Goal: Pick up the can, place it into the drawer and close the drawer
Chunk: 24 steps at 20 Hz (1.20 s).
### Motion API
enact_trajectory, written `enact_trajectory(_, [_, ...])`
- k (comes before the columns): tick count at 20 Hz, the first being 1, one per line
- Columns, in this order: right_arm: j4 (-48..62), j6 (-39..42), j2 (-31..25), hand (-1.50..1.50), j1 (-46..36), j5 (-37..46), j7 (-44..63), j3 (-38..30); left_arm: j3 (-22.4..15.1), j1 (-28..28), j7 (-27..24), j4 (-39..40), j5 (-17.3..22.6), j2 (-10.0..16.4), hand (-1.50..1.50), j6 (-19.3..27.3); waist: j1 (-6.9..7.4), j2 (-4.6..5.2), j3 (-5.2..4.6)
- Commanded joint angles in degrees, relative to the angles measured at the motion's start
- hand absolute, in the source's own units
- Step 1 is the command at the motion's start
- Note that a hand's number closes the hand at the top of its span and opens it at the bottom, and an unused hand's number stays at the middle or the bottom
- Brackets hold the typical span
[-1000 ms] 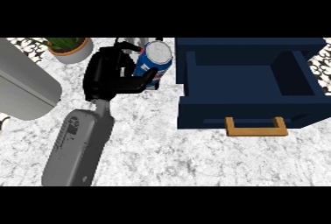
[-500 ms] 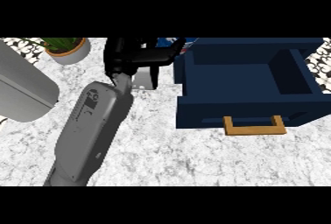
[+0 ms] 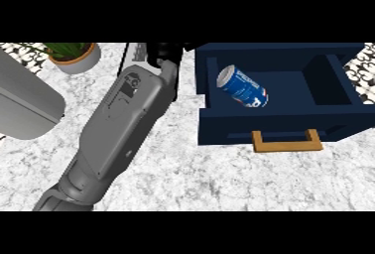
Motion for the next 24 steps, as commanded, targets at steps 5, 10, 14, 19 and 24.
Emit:
enact_trajectory(5, [-4.1,0.1,2.0,-1.50,3.3,1.3,0.1,3.1,-2.6,-9.1,-3.6,11.3,6.3,0.0,1.50,3.6,-1.07,0.14,0.00])
enact_trajectory(10, [0.7,-0.3,1.0,-1.50,-2.9,3.1,0.0,2.1,-4.6,-13.5,-7.4,18.3,10.1,0.0,1.50,3.4,-1.00,0.44,0.02])
enact_trajectory(14, [-1.0,1.3,0.5,-1.50,-0.1,-0.8,0.3,-0.2,-10.6,-15.5,-7.5,19.1,16.8,0.0,1.50,7.2,-2.34,0.32,0.05])
enact_trajectory(19, [0.5,1.1,-0.2,-1.50,-1.8,-0.2,0.8,0.2,-13.0,-19.6,-8.8,24.4,21.1,0.0,1.50,8.1,-3.00,0.58,0.09])
enact_trajectory(24, [-0.9,-0.4,-0.4,-1.50,-2.4,-0.6,2.1,-0.6,-14.8,-16.7,-13.1,26.8,24.0,0.0,1.50,5.8,-2.20,0.54,0.04])
